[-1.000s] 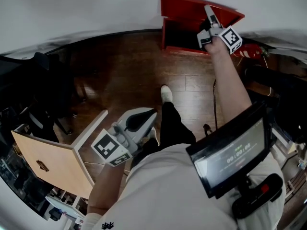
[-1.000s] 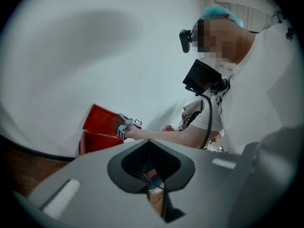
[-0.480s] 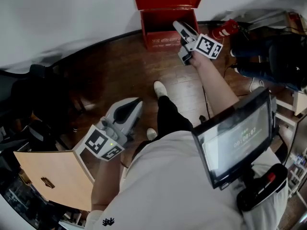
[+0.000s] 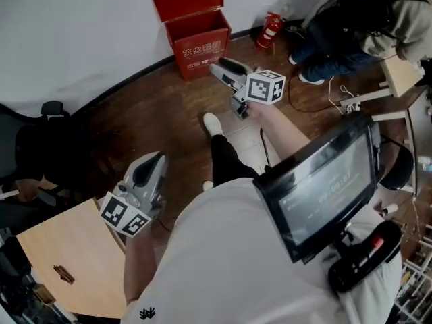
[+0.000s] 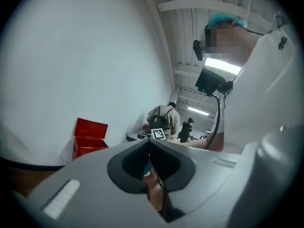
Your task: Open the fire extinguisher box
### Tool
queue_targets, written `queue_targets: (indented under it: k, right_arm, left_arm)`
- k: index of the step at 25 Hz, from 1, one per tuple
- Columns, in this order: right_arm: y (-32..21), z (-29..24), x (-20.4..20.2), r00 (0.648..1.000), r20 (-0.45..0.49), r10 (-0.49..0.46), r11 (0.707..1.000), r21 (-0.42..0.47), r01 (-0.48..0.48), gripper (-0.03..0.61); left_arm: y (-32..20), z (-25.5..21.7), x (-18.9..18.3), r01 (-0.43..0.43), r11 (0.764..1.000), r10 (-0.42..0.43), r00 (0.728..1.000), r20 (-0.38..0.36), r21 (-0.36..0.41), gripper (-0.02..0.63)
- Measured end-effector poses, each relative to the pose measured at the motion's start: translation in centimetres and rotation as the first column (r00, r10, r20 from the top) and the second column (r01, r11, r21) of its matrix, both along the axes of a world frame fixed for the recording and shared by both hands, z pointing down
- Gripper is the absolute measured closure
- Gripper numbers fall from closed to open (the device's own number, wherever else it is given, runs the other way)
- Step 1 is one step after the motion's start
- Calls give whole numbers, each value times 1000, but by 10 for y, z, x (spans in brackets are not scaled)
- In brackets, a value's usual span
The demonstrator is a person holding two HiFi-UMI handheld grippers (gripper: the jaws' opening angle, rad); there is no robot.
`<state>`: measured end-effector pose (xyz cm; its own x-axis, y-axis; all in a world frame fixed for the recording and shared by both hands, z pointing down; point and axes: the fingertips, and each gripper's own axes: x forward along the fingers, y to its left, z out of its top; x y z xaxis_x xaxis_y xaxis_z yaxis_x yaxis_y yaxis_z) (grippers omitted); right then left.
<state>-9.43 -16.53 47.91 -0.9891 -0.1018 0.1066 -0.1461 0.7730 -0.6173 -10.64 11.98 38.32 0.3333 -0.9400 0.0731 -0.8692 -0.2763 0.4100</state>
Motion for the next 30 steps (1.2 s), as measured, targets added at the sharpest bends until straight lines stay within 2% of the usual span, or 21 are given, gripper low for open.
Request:
queue_targets:
  k: [6, 13, 18, 22, 25, 30]
  right_arm:
    - [99, -29, 64, 997, -53, -60, 994, 87, 65, 368]
    - [175, -69, 147, 993, -79, -85, 978, 184, 98, 368]
    - [214, -85, 188, 990, -95, -106, 960, 250, 127, 368]
    - [240, -106, 237, 989, -98, -110, 938, 318, 136, 368]
    - [252, -119, 271, 990, -85, -111, 929, 345, 134, 370]
    - [269, -123, 305, 990, -74, -116, 913, 384, 136, 373]
  left_arm:
    - [59, 0, 41, -67, 997, 67, 998, -6, -32, 614]
    - [69, -13, 92, -116, 993, 116, 993, 4, 10, 614]
    - [66, -12, 132, -163, 987, 163, 987, 11, 6, 614]
    - [65, -17, 183, -200, 980, 200, 979, 26, 0, 614]
    - [64, -23, 221, -218, 976, 218, 975, 33, 4, 614]
    - [73, -18, 260, -233, 973, 232, 972, 33, 5, 614]
